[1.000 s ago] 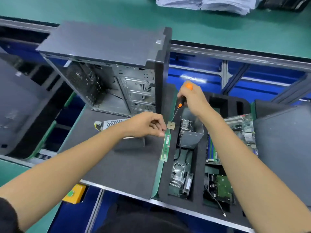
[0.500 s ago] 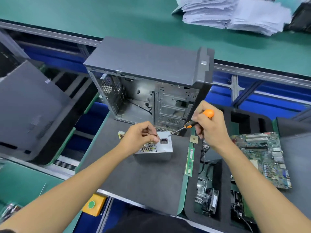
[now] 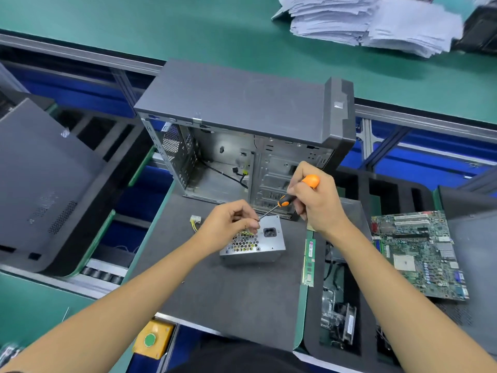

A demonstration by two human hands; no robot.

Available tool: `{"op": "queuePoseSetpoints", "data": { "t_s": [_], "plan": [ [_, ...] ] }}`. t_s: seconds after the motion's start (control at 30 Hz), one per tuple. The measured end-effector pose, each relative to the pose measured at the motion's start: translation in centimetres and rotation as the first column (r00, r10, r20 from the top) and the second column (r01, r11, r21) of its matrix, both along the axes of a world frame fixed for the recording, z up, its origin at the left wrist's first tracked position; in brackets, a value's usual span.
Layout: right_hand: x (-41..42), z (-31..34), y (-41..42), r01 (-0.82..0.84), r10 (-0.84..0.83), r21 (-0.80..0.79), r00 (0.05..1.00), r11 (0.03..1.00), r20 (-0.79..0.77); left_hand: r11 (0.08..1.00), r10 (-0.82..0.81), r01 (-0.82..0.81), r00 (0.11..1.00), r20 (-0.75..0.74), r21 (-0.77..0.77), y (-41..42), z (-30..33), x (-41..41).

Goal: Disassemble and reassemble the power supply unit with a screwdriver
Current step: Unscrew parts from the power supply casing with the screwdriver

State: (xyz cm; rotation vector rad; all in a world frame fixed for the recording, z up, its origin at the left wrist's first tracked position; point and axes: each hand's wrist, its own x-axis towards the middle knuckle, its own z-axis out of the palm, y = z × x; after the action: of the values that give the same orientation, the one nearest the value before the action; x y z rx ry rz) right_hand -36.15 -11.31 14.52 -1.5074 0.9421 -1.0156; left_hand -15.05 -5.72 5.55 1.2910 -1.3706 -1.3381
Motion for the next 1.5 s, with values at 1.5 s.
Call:
{"op": "queuePoseSetpoints", "data": {
  "t_s": [1.5],
  "plan": [
    [1.1,-0.7,-1.0,-0.265,0.175,-0.043,0.74,0.963,-0.649,0.985,-0.064,0.156,0.718,0.693,-0.071,-1.7,-1.5,-1.3]
  ]
}}
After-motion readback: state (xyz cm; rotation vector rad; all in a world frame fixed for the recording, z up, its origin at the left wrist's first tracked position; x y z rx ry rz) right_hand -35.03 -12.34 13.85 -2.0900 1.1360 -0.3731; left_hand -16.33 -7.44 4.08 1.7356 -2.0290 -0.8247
